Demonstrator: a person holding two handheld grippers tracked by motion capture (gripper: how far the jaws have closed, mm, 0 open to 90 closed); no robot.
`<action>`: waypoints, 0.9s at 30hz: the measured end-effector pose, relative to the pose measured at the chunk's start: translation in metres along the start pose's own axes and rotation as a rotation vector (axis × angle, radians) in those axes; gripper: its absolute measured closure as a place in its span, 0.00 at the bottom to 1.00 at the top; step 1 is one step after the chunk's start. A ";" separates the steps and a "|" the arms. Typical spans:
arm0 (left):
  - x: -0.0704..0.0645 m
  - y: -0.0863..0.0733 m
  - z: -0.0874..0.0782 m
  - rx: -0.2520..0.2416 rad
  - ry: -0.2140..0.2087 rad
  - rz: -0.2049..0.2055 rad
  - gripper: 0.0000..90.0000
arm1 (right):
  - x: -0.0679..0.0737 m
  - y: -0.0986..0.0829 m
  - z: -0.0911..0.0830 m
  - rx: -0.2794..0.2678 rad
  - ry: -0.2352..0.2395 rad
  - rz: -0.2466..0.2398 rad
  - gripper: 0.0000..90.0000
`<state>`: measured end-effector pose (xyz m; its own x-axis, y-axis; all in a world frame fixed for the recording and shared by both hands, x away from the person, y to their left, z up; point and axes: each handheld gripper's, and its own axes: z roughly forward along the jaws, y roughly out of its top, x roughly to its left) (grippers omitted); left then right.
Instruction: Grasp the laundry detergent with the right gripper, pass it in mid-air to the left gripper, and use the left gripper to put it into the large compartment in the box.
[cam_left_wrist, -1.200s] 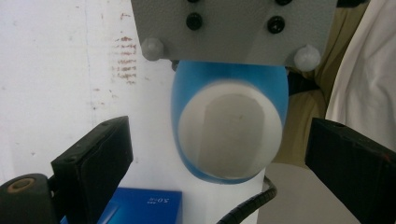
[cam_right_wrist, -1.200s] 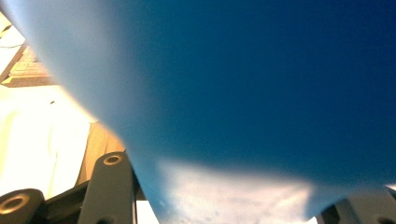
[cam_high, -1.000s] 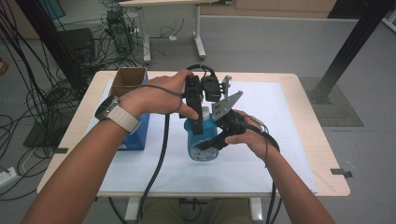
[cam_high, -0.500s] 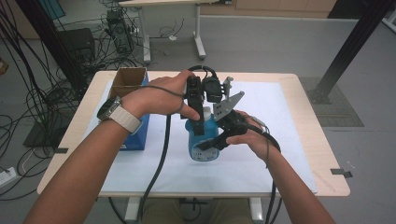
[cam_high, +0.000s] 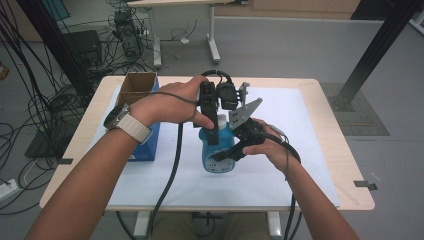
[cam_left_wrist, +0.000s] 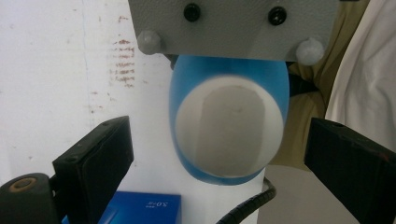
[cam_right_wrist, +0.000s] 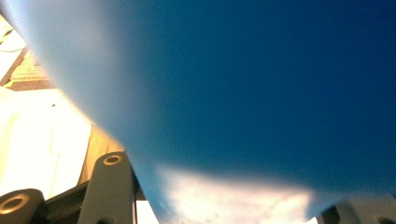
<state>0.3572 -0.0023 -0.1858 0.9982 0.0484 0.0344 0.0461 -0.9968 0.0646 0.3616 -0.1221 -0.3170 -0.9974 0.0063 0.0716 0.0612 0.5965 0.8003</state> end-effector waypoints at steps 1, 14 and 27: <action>0.000 0.000 0.000 0.000 0.000 -0.001 0.09 | 0.000 0.000 0.000 -0.001 0.000 -0.001 0.49; 0.001 -0.001 0.001 -0.001 0.002 -0.003 0.09 | -0.001 0.000 0.000 0.001 -0.001 0.002 0.49; 0.000 -0.002 0.001 0.003 0.007 -0.005 0.10 | 0.000 -0.001 -0.001 -0.001 -0.006 -0.001 0.49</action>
<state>0.3576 -0.0008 -0.1866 0.9977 0.0534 0.0409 0.0509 -0.9968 0.0615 0.3617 -0.1230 -0.3173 -0.9977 0.0109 0.0675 0.0607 0.5958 0.8008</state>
